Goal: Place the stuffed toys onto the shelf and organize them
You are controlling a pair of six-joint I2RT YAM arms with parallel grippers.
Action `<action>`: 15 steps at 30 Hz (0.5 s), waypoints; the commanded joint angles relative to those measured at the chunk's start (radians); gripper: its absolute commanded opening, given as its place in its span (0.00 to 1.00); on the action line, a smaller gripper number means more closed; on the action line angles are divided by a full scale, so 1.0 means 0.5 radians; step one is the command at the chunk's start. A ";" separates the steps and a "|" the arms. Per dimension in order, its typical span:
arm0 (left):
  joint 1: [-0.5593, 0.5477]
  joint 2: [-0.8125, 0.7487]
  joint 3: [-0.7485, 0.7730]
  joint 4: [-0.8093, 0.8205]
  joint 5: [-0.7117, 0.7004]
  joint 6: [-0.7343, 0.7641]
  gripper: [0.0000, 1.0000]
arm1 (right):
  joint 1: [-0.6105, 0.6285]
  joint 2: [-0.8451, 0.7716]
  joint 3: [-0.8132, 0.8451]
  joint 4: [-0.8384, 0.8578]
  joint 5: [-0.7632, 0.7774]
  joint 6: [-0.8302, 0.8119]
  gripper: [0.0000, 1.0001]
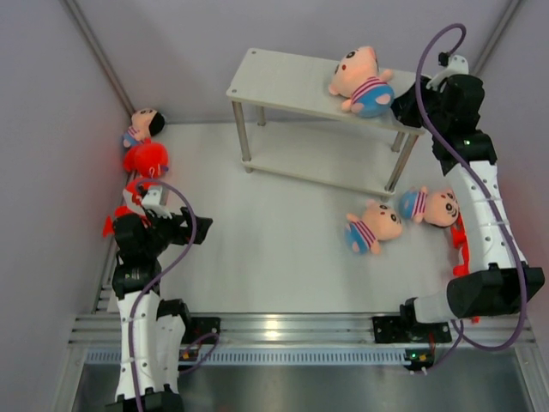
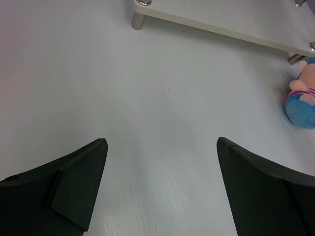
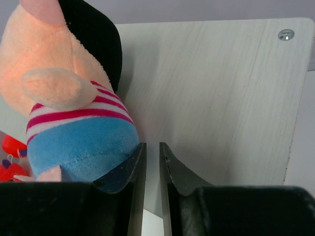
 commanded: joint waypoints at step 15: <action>-0.013 -0.043 -0.002 0.102 0.052 0.025 0.99 | 0.057 -0.004 0.752 -0.091 0.131 -0.296 0.75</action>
